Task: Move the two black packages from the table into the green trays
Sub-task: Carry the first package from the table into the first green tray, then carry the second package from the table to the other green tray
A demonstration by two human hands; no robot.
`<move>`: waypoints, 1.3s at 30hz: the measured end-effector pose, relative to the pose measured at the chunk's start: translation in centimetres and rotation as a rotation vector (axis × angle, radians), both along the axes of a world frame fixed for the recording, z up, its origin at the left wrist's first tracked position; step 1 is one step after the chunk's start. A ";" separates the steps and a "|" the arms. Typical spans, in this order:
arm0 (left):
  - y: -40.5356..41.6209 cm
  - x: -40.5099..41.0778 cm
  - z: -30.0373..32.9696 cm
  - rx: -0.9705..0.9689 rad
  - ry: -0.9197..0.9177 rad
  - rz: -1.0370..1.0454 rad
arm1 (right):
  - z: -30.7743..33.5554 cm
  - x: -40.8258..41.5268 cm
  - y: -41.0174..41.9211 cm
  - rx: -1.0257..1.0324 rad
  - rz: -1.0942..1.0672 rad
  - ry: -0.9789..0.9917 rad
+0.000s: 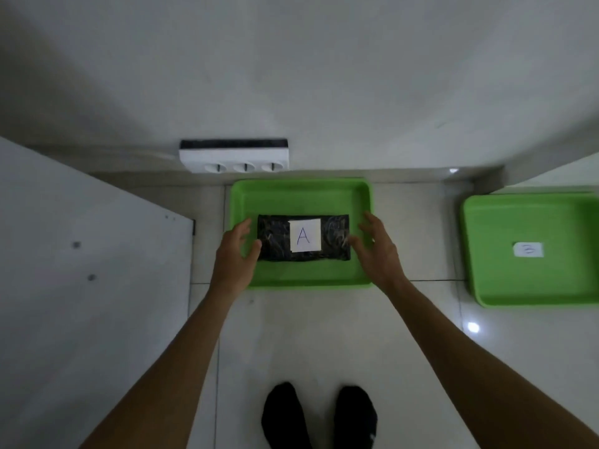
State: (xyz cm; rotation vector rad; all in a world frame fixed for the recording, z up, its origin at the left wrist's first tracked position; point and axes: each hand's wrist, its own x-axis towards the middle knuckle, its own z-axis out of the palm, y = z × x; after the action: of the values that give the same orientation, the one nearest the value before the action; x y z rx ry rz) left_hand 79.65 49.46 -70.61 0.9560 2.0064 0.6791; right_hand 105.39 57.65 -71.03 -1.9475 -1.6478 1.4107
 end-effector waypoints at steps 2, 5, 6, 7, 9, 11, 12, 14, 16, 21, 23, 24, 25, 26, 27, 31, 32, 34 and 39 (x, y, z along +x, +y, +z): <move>-0.3 0.0 6.1 0.010 0.015 -0.031 | 6.0 0.5 -0.4 0.004 0.061 -0.013; -0.4 0.2 17.0 0.031 0.030 -0.080 | 16.3 0.4 -0.8 0.059 0.143 -0.068; -0.5 0.3 20.9 0.052 0.031 -0.094 | 19.9 0.0 -0.9 0.083 0.170 -0.074; -0.6 0.3 25.0 0.078 0.034 -0.104 | 23.8 -0.5 -0.9 0.104 0.206 -0.074; -1.1 0.3 33.0 0.114 0.045 -0.118 | 31.8 -1.9 -1.0 0.127 0.304 -0.068; -2.1 0.0 40.8 0.135 0.082 -0.135 | 39.6 -3.4 -1.6 0.155 0.428 -0.078; -3.0 -0.2 44.5 0.138 0.107 -0.139 | 43.3 -4.2 -2.1 0.167 0.483 -0.080; -4.9 -1.0 51.1 0.130 0.162 -0.146 | 50.3 -5.8 -3.1 0.195 0.563 -0.070; -7.5 -2.2 56.5 0.128 0.220 -0.140 | 56.1 -7.7 -4.6 0.231 0.628 -0.048; -16.4 -7.0 65.7 0.197 0.337 -0.015 | 64.9 -13.4 -10.1 0.286 0.786 0.025; -20.8 -9.5 67.9 0.223 0.382 0.065 | 66.9 -16.3 -12.7 0.306 0.871 0.047; -22.8 -10.8 68.6 0.229 0.397 0.103 | 67.6 -17.6 -13.7 0.313 0.900 0.057; -24.7 -12.2 69.1 0.228 0.407 0.141 | 68.1 -19.0 -14.8 0.321 0.922 0.067; -27.2 -13.7 69.6 0.224 0.420 0.187 | 68.6 -20.8 -16.3 0.334 0.954 0.081; -29.5 -15.3 70.0 0.216 0.433 0.229 | 68.9 -22.6 -17.8 0.345 0.983 0.087; -38.7 -22.2 70.0 0.190 0.464 0.331 | 69.1 -30.5 -24.2 0.360 1.050 0.105; -40.9 -24.1 69.9 0.185 0.472 0.345 | 69.0 -32.6 -25.9 0.358 1.068 0.106; -45.0 -28.1 69.8 0.170 0.469 0.357 | 68.7 -36.7 -29.1 0.353 1.066 0.108; -52.7 -37.0 70.0 0.138 0.464 0.340 | 68.3 -45.4 -36.9 0.334 1.051 0.119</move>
State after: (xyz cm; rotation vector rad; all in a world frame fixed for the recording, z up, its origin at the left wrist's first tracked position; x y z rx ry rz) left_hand 42.66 -3.21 -0.57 0.9203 2.5987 0.8452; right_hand 59.96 20.78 -2.71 -0.7542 -2.7719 1.3057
